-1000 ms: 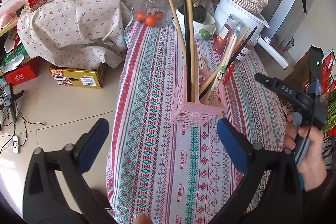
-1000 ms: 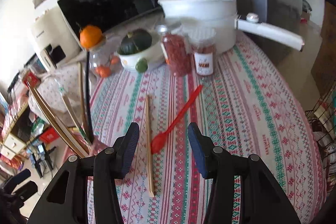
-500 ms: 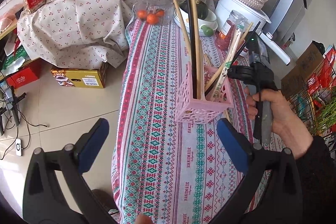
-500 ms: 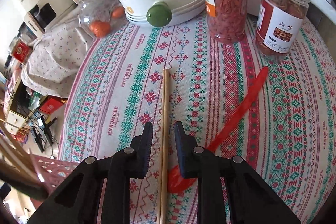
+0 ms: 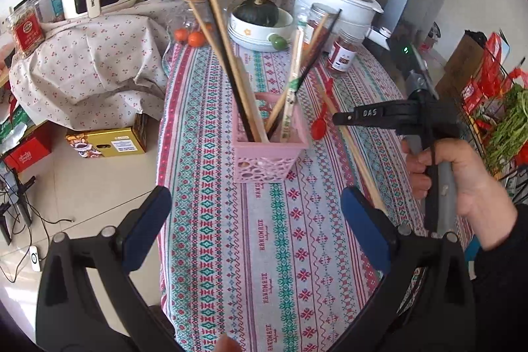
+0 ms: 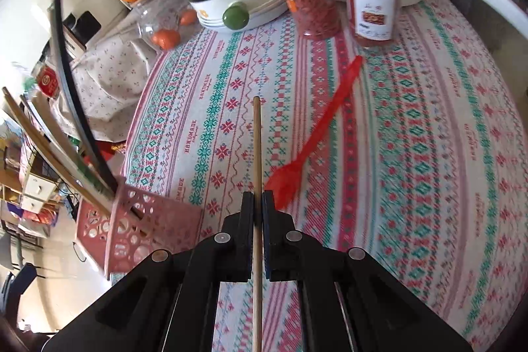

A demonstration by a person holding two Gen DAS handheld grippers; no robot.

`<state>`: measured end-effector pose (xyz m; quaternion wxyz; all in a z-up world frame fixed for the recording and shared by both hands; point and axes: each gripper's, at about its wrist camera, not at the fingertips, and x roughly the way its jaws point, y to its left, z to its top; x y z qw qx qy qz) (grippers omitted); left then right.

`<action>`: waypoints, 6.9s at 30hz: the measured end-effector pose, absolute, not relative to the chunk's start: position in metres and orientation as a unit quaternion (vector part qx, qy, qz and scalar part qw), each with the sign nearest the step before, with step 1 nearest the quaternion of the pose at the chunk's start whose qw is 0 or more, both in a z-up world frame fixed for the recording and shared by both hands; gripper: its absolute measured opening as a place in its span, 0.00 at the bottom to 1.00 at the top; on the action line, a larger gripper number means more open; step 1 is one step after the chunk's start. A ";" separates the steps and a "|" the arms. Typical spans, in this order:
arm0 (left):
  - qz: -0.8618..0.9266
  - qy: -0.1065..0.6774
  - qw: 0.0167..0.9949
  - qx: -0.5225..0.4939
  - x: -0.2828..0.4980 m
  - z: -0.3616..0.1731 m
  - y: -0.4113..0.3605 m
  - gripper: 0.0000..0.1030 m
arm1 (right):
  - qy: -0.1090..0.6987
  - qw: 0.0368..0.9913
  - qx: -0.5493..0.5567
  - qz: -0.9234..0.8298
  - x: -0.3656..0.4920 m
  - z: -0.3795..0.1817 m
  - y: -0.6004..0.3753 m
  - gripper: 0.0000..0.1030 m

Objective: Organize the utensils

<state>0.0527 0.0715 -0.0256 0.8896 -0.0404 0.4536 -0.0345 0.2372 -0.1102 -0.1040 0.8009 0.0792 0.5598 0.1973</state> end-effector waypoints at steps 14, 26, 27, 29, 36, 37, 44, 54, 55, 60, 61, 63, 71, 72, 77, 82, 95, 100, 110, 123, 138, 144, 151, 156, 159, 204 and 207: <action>-0.097 0.473 0.874 0.056 0.078 -0.035 -0.063 0.92 | 0.547 0.822 0.117 0.107 0.147 -0.067 -0.267 0.04; -0.077 0.538 0.834 0.093 0.220 -0.080 -0.131 0.32 | 0.554 0.813 0.137 0.112 0.175 -0.081 -0.295 0.04; -0.069 0.540 0.833 0.098 0.232 -0.085 -0.132 0.31 | 0.555 0.812 0.142 0.111 0.178 -0.082 -0.297 0.04; -0.056 0.545 0.830 0.105 0.254 -0.096 -0.134 0.29 | 0.556 0.809 0.155 0.108 0.180 -0.083 -0.304 0.04; -0.029 0.557 0.825 0.089 0.306 -0.128 -0.124 0.22 | 0.559 0.808 0.146 0.114 0.188 -0.087 -0.307 0.04; -0.027 0.556 0.826 0.090 0.310 -0.131 -0.124 0.22 | 0.560 0.807 0.147 0.116 0.189 -0.088 -0.307 0.04; -0.019 0.547 0.829 0.114 0.317 -0.148 -0.118 0.21 | 0.557 0.808 0.144 0.128 0.190 -0.086 -0.302 0.04; -0.038 0.559 0.819 0.127 0.316 -0.153 -0.122 0.11 | 0.563 0.807 0.133 0.120 0.191 -0.091 -0.298 0.04; -0.041 0.560 0.818 0.126 0.312 -0.154 -0.123 0.11 | 0.563 0.807 0.134 0.118 0.191 -0.090 -0.299 0.04; -0.070 0.557 0.820 0.114 0.280 -0.143 -0.128 0.11 | 0.555 0.812 0.145 0.105 0.185 -0.086 -0.302 0.04; -0.075 0.553 0.822 0.112 0.269 -0.137 -0.127 0.11 | 0.555 0.811 0.152 0.105 0.184 -0.086 -0.302 0.04; -0.091 0.544 0.828 0.104 0.251 -0.125 -0.130 0.11 | 0.551 0.812 0.161 0.105 0.179 -0.083 -0.302 0.04; -0.154 0.476 0.862 0.080 0.167 -0.055 -0.118 0.11 | 0.500 0.840 0.181 0.105 0.153 -0.053 -0.292 0.04; -0.160 0.466 0.867 0.074 0.158 -0.045 -0.112 0.11 | 0.492 0.844 0.185 0.108 0.150 -0.049 -0.290 0.04; -0.181 0.404 0.895 0.049 0.121 -0.004 -0.085 0.11 | 0.444 0.865 0.195 0.128 0.134 -0.024 -0.278 0.04; -0.179 0.328 0.928 -0.010 0.091 0.028 -0.030 0.11 | 0.419 0.873 0.206 0.143 0.126 -0.008 -0.265 0.04; -0.046 0.186 0.979 -0.072 0.103 0.011 0.058 0.11 | 0.413 0.880 0.185 0.145 0.134 -0.006 -0.217 0.04; -0.006 0.157 0.984 -0.079 0.109 0.005 0.067 0.11 | 0.414 0.878 0.186 0.152 0.136 -0.009 -0.199 0.04; 0.032 0.161 0.983 -0.079 0.125 -0.023 0.061 0.11 | 0.397 0.881 0.199 0.162 0.136 -0.006 -0.182 0.04; -0.043 0.290 0.950 -0.103 0.095 -0.025 0.068 0.30 | 0.299 0.900 0.231 0.218 0.123 0.024 -0.176 0.04; -0.006 0.398 0.845 -0.358 0.103 -0.054 0.208 0.59 | 0.314 0.900 0.181 0.241 0.121 0.022 -0.146 0.04; -0.036 0.447 0.774 -0.448 0.155 -0.108 0.222 0.56 | 0.331 0.899 0.168 0.233 0.124 0.013 -0.149 0.04; -0.093 0.487 0.723 -0.480 0.218 -0.135 0.204 0.50 | 0.343 0.900 0.152 0.222 0.136 0.006 -0.152 0.04; -0.104 0.517 0.696 -0.487 0.249 -0.151 0.194 0.45 | 0.353 0.899 0.143 0.214 0.147 -0.002 -0.149 0.04; -0.104 0.526 0.692 -0.483 0.262 -0.158 0.188 0.43 | 0.356 0.900 0.135 0.214 0.151 -0.005 -0.145 0.04; -0.052 0.119 0.980 -0.151 0.094 0.061 0.144 0.03 | 0.309 0.907 0.170 0.229 0.127 0.023 -0.157 0.04; -0.061 0.125 0.985 -0.103 0.099 0.043 0.119 0.03 | 0.307 0.907 0.173 0.230 0.125 0.023 -0.156 0.04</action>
